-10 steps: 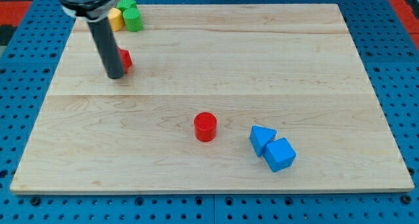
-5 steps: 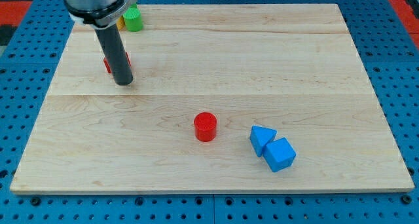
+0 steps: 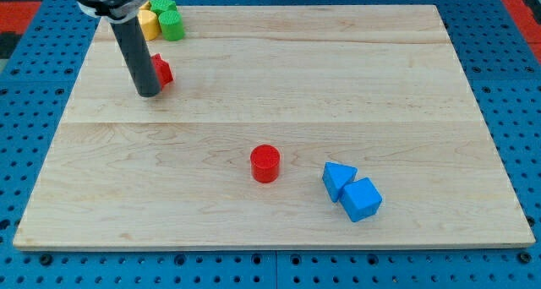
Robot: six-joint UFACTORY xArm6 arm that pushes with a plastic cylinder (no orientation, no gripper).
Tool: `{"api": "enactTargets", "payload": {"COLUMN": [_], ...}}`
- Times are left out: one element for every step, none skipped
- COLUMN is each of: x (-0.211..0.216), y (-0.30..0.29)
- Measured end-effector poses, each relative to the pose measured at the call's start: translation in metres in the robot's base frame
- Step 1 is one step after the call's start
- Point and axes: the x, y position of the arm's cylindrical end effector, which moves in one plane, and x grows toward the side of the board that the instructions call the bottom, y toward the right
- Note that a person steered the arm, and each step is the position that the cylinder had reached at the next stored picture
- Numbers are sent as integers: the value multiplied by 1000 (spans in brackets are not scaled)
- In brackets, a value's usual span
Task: Move red star below the green circle
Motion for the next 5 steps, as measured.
{"api": "enactTargets", "payload": {"x": [-16, -47, -75, -84, -84], "y": [-4, -2, -2, -2, -2]}}
